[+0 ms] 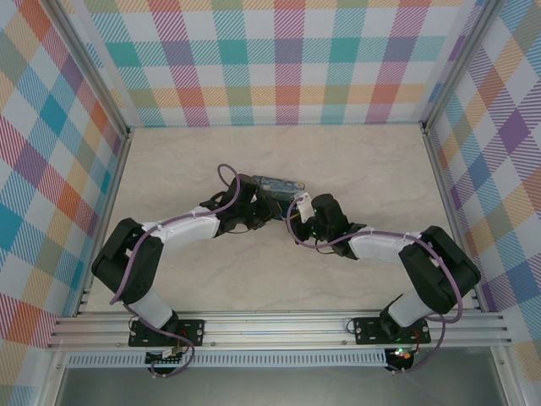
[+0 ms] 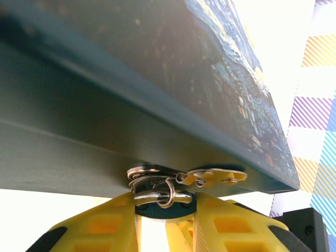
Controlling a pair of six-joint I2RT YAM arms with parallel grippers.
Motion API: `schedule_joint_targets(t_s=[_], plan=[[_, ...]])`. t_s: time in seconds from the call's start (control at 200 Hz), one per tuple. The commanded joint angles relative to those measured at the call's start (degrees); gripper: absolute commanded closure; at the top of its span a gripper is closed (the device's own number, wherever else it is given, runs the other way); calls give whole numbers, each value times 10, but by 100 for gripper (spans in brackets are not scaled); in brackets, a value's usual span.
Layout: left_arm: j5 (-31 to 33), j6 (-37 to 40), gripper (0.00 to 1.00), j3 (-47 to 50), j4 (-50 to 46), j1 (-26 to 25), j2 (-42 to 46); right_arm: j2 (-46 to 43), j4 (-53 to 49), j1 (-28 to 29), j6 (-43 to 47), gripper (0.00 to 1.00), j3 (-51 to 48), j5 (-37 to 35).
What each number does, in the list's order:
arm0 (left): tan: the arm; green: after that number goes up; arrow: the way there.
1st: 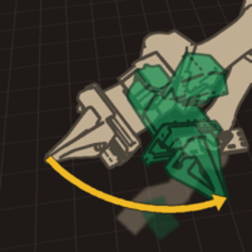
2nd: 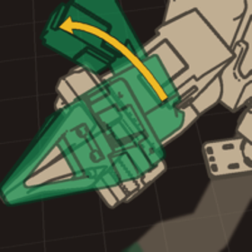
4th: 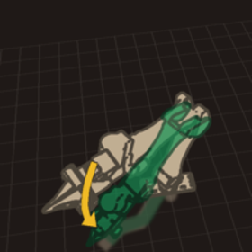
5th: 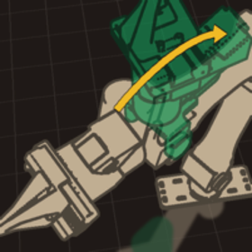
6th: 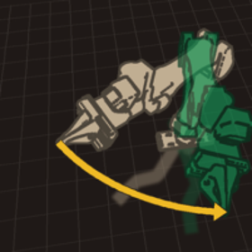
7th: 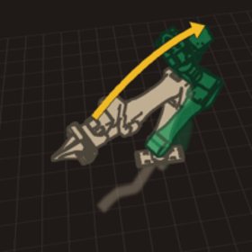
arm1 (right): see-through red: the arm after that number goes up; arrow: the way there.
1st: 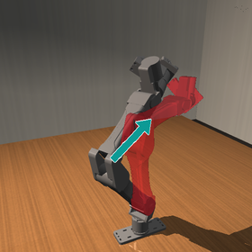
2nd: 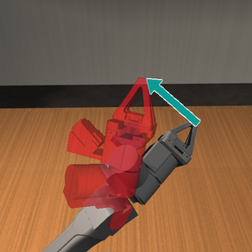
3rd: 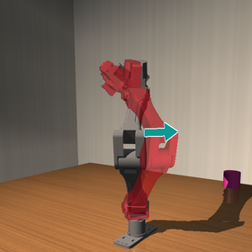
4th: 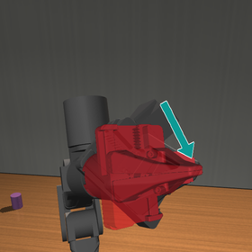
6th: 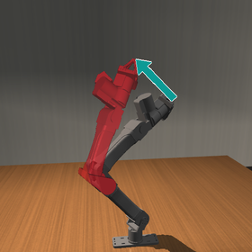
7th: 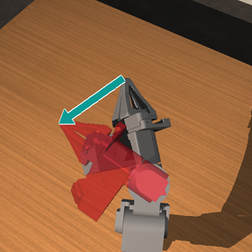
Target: Unlock a padlock with a key
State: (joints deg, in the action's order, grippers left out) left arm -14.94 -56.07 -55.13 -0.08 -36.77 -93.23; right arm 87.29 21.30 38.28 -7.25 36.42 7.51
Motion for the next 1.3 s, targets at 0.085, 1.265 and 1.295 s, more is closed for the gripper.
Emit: schedule_joint_targets(t_s=[0.085, 1.265, 1.295], plan=[[-17, -5, 74, -17, 1, -10, 24, 7, 74, 4, -18, 97, 12, 27], [-36, 2, 74, -17, -16, -13, 23, 30, 144, -5, -34, 97, 34, 63], [-36, 3, 74, -17, -16, -13, 21, 31, 144, -4, -36, 97, 35, 64]])
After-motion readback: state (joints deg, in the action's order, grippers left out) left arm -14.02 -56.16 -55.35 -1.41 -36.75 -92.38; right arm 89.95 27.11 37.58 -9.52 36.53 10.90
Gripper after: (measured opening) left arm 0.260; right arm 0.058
